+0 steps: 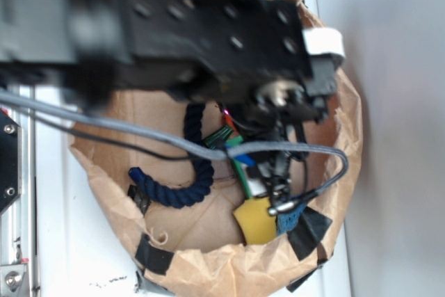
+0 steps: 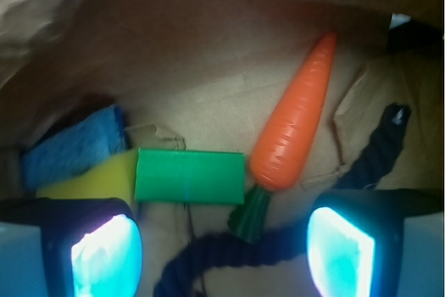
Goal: Grab the carrot.
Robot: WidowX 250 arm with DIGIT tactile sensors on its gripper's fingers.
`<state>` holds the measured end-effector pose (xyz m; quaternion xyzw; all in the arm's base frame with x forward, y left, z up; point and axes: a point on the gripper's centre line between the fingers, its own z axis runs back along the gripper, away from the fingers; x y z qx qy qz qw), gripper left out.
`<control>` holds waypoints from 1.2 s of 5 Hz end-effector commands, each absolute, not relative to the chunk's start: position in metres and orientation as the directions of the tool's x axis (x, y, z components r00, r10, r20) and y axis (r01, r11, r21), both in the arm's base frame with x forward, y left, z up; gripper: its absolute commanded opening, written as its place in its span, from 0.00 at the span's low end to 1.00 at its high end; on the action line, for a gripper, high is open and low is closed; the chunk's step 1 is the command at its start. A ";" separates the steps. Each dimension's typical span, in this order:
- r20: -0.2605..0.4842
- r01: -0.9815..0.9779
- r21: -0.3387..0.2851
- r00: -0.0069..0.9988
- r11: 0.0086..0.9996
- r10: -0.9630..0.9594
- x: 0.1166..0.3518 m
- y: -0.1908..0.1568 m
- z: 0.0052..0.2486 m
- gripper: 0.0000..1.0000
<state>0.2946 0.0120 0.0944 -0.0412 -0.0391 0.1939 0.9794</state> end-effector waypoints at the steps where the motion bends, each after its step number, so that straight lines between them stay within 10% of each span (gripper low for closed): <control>1: 0.127 -0.539 -0.152 0.821 0.828 0.557 0.301 0.025 0.091 1.00; 6: 0.170 -0.544 -0.091 0.817 0.834 0.551 0.316 0.048 0.066 1.00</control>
